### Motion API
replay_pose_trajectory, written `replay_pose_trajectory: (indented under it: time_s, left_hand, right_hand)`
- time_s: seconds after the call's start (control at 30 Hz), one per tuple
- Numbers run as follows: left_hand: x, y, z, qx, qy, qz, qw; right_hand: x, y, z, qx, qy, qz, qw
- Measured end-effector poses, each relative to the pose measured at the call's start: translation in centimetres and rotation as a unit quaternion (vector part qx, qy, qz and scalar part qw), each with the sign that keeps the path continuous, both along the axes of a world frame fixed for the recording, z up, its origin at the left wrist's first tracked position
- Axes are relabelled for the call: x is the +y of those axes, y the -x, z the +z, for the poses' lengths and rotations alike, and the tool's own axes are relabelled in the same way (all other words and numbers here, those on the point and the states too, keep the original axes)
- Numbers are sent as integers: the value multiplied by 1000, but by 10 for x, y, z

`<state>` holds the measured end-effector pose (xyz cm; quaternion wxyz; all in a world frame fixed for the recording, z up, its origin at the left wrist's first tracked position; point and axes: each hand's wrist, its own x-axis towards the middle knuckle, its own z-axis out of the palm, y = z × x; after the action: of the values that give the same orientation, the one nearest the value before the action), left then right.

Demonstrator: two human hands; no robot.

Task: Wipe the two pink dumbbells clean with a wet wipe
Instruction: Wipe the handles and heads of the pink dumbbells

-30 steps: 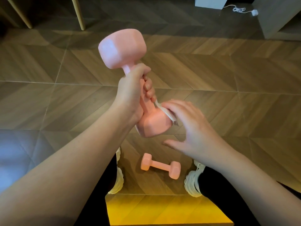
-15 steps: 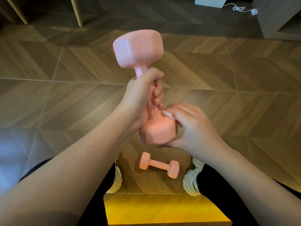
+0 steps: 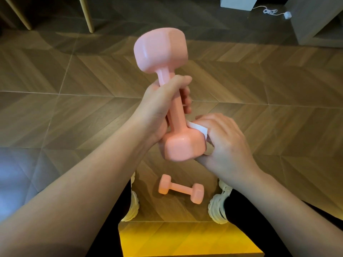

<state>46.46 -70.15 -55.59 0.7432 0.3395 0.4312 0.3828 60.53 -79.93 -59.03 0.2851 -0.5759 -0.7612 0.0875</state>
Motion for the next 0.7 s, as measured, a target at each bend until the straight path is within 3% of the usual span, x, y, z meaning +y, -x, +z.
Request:
replay_pose_trajectory:
  time_s: [0.23,0.43,0.6,0.7]
  left_hand:
    - [-2,0,-6,5,63,14,998]
    - [-1,-1,-5,52,45,53,996]
    - [-3,0,-10,58,73,39,995]
    - [-2,-3,-8,53,66,49,995]
  right_hand:
    - [2,3,1,-69,81,52,993]
    - [0,0,4,-52,52,7,997]
    - [-1,4,4,-69,115,51,990]
    - [-2,6,4,-78,86,30,993]
